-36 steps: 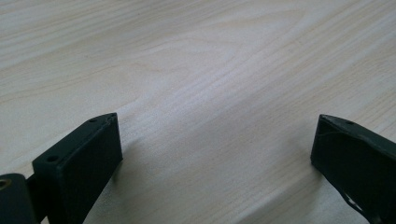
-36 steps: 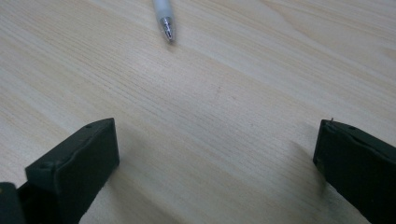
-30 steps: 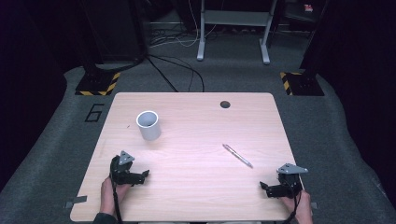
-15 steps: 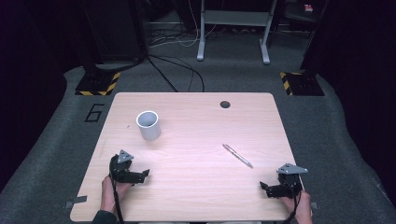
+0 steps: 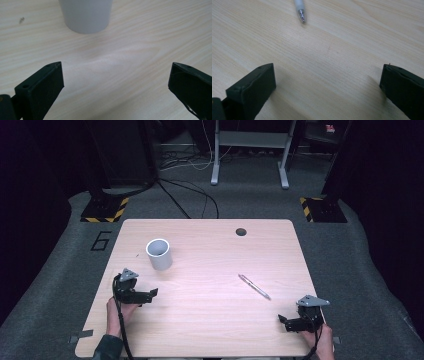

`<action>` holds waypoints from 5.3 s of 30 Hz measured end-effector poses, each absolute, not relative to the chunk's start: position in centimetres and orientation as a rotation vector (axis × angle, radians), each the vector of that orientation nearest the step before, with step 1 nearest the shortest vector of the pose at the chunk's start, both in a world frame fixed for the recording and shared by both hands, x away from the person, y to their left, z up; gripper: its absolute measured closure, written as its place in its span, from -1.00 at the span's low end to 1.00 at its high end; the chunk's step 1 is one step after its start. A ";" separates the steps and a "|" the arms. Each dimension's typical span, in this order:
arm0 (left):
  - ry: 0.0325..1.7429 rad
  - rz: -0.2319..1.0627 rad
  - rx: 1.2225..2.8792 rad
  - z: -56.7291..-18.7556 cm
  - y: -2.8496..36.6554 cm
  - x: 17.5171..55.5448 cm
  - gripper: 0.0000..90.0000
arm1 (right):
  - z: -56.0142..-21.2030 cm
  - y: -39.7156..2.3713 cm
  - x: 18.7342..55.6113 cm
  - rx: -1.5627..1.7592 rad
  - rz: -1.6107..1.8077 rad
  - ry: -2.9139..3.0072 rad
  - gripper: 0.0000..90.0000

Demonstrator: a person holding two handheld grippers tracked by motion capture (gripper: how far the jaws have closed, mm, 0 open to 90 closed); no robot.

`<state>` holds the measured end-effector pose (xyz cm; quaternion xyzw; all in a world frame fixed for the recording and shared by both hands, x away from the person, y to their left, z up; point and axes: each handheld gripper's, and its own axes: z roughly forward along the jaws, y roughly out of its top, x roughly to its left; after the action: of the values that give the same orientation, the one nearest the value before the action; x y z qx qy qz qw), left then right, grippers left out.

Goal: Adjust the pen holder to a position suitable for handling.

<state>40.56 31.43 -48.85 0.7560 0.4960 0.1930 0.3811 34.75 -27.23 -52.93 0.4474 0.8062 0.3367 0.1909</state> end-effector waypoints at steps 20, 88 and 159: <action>1.257 0.517 1.930 -45.8 31.1 44.7 -1.00 | -52.9 -27.2 34.7 1.263 0.948 2.267 -1.00; 1.279 0.593 1.999 -46.7 27.8 53.5 -0.85 | -52.9 -27.2 34.7 1.262 0.949 2.268 -1.00; 1.000 0.503 2.037 -44.4 19.0 49.9 -0.85 | -52.9 -27.2 34.7 1.261 0.949 2.268 -1.00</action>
<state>49.85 18.99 -44.45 0.8043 0.3948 0.1985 0.3973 34.73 -27.20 -52.93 0.4483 0.8062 0.3373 0.1880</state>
